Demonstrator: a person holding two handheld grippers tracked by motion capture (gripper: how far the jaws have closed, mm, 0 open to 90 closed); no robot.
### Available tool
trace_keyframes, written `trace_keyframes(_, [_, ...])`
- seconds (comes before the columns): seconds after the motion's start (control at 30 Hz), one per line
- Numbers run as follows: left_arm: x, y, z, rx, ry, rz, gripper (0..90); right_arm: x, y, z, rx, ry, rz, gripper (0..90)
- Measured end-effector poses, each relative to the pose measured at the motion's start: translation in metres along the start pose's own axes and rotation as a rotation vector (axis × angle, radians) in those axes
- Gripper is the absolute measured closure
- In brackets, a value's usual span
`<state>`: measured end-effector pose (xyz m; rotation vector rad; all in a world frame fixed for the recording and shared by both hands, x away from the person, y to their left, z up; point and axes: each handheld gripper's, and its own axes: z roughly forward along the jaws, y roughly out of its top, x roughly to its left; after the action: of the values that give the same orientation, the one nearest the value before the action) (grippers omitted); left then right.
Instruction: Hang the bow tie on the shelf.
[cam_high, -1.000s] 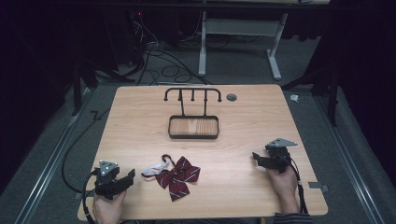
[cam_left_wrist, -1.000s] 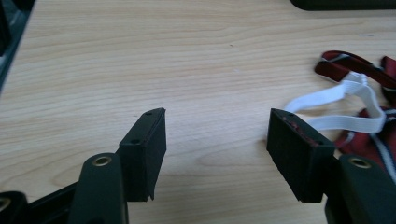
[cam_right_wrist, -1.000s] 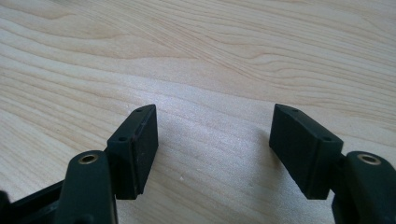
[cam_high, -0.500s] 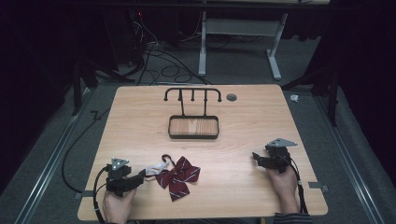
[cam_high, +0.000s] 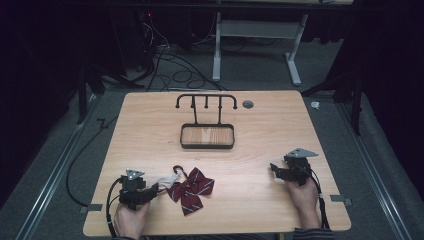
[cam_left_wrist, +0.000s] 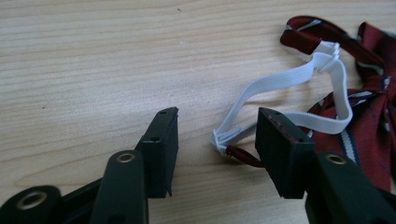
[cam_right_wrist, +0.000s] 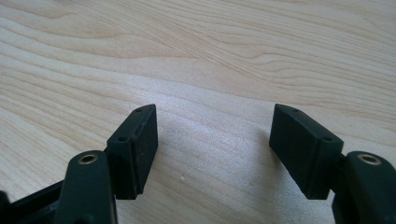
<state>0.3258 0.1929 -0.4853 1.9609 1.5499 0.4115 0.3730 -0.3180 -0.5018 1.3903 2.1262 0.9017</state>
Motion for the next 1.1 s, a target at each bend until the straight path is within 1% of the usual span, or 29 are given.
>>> trace_keyframes(0.1, [-0.001,-0.001,0.002,0.013,0.012,0.015,55.3,0.000,0.000,0.000,0.000,0.000,0.000,33.9])
trace_keyframes(0.2, [-0.002,-0.002,0.002,0.012,0.024,0.045,62.2,0.000,0.000,0.000,0.000,0.000,0.000,33.9])
trace_keyframes(0.23, [-0.003,-0.002,0.002,0.011,0.030,0.056,64.6,0.000,0.000,0.000,0.000,0.000,0.000,34.0])
trace_keyframes(0.27, [-0.004,-0.002,0.002,0.013,0.038,0.072,72.0,0.000,0.000,0.000,0.000,0.000,0.000,33.9])
trace_keyframes(0.3, [-0.005,-0.003,0.002,0.014,0.042,0.085,72.0,0.000,0.000,0.000,0.000,0.000,0.000,33.9])
trace_keyframes(0.33, [-0.006,-0.002,0.002,0.021,0.046,0.107,73.8,0.000,0.000,0.000,0.000,0.000,0.000,33.9])
trace_keyframes(0.4, [-0.006,-0.001,0.003,0.024,0.036,0.113,76.9,0.000,0.000,0.000,0.000,-0.002,0.000,34.0])
trace_keyframes(0.47, [-0.005,0.000,0.003,0.026,0.023,0.109,79.9,0.001,0.000,0.000,0.000,-0.002,-0.001,34.0])
trace_keyframes(0.53, [-0.003,0.000,0.004,0.026,-0.004,0.113,84.2,0.001,0.000,0.000,0.000,-0.001,0.001,34.0])
trace_keyframes(0.63, [-0.003,0.003,0.003,0.023,-0.022,0.129,84.6,0.001,0.000,0.000,0.000,-0.001,0.000,34.0])
trace_keyframes(0.73, [-0.004,0.010,-0.002,-0.002,-0.029,0.145,84.8,0.001,0.000,0.000,0.000,-0.001,0.000,34.0])
trace_keyframes(0.83, [-0.007,0.023,-0.011,-0.042,-0.035,0.181,84.9,0.001,0.000,0.000,0.000,-0.001,0.001,34.0])
trace_keyframes(0.9, [-0.009,0.031,-0.015,-0.057,-0.043,0.204,84.9,0.001,0.000,0.000,0.000,-0.001,0.000,34.0])
trace_keyframes(0.93, [-0.011,0.036,-0.018,-0.069,-0.058,0.212,84.9,0.001,0.000,0.000,0.000,-0.001,0.000,34.1])
trace_keyframes(1.0, [-0.013,0.045,-0.022,-0.084,-0.115,0.218,84.8,0.001,0.000,0.000,0.000,-0.001,0.000,34.0])
trace_keyframes(1.03, [-0.014,0.048,-0.023,-0.089,-0.123,0.220,84.8,0.001,0.000,0.000,0.000,-0.001,0.000,34.0])
trace_keyframes(1.1, [-0.018,0.056,-0.027,-0.094,-0.125,0.246,84.8,0.001,0.000,0.000,0.000,0.000,0.000,34.0])
